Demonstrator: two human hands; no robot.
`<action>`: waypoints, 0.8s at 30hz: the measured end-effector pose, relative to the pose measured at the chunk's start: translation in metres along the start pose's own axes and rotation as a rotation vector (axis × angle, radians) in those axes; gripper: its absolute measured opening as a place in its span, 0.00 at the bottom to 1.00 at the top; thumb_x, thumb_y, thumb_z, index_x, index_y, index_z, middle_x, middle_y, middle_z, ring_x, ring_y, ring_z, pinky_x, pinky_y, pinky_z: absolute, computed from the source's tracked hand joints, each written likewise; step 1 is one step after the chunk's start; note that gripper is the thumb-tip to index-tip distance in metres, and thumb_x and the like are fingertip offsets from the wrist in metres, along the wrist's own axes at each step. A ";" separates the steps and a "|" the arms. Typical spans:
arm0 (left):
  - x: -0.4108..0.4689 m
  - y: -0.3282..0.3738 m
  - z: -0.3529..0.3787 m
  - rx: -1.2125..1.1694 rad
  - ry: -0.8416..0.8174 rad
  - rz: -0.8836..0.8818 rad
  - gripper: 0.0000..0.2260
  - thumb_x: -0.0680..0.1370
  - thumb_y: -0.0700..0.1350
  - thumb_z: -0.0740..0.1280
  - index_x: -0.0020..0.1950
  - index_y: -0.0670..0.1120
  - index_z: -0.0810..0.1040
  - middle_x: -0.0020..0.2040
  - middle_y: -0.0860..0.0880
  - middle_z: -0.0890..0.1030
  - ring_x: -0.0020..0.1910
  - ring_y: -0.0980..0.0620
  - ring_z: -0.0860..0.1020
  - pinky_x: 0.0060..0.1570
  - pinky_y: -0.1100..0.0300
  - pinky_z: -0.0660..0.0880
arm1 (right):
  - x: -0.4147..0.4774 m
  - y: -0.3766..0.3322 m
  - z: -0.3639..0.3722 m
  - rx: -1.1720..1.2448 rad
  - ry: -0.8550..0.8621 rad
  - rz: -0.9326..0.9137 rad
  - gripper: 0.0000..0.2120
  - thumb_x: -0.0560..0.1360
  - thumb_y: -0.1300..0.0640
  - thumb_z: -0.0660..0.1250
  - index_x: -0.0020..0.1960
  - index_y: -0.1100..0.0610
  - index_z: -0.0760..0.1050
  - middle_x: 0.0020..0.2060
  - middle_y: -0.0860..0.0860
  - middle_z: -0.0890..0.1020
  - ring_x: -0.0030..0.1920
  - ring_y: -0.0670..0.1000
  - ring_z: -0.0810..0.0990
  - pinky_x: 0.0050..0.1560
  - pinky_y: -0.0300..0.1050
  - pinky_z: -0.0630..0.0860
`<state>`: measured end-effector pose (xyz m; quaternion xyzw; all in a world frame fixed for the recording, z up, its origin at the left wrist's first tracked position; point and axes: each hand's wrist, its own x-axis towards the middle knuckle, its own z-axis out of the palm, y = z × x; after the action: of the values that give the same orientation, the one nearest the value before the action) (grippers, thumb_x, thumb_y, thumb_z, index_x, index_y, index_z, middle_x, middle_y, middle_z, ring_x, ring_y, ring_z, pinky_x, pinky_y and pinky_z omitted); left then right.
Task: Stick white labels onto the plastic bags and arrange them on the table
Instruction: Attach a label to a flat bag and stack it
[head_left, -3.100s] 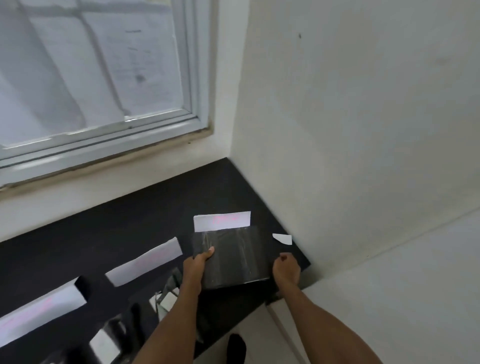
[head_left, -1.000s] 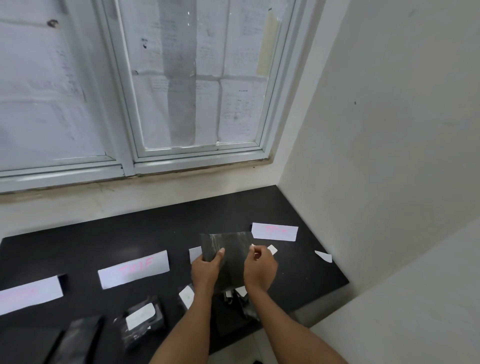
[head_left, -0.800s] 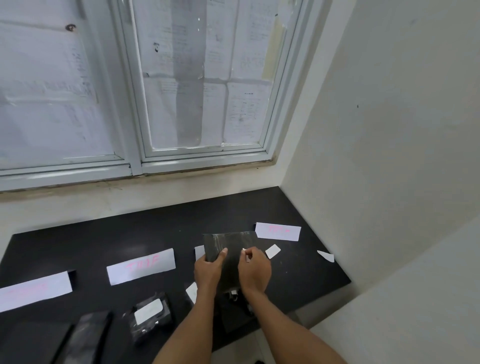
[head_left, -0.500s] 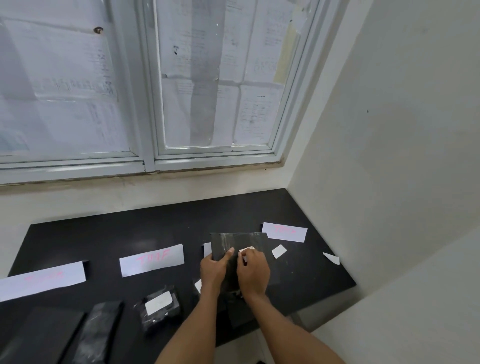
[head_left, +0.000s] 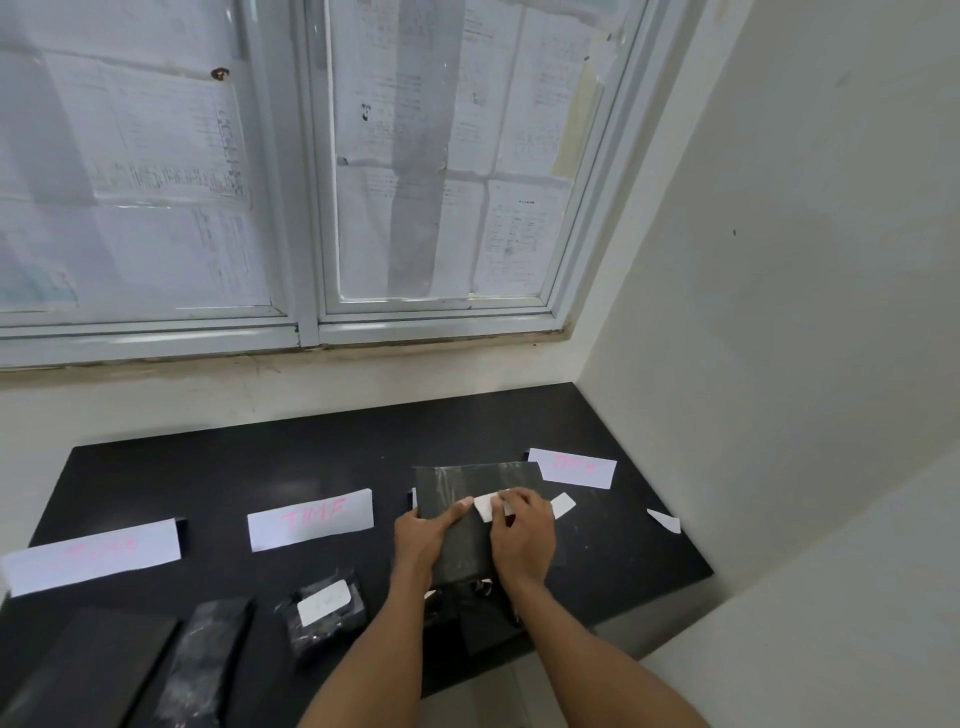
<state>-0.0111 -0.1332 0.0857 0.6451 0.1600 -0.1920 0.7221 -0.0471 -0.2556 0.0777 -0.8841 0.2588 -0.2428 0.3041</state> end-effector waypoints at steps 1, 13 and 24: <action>-0.001 0.001 -0.001 0.012 0.001 -0.002 0.15 0.65 0.48 0.80 0.45 0.47 0.78 0.44 0.45 0.82 0.44 0.46 0.81 0.45 0.52 0.80 | 0.003 0.002 -0.001 -0.055 -0.002 -0.007 0.11 0.76 0.50 0.66 0.54 0.52 0.81 0.56 0.49 0.78 0.59 0.52 0.74 0.54 0.44 0.72; -0.005 0.005 -0.003 0.314 0.077 0.069 0.38 0.53 0.67 0.78 0.56 0.48 0.77 0.50 0.51 0.82 0.48 0.49 0.81 0.48 0.53 0.79 | 0.019 0.020 -0.020 0.096 -0.140 0.397 0.36 0.68 0.38 0.71 0.70 0.52 0.65 0.64 0.52 0.76 0.64 0.56 0.74 0.60 0.51 0.72; 0.010 -0.003 -0.012 0.283 0.144 0.013 0.37 0.60 0.49 0.81 0.64 0.46 0.68 0.59 0.45 0.78 0.54 0.46 0.78 0.58 0.49 0.76 | 0.040 0.027 0.000 0.191 -0.348 0.200 0.38 0.67 0.42 0.73 0.71 0.53 0.64 0.64 0.53 0.75 0.64 0.55 0.74 0.62 0.51 0.72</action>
<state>-0.0039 -0.1223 0.0772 0.7536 0.1784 -0.1610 0.6119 -0.0256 -0.2986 0.0704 -0.8498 0.2648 -0.0787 0.4490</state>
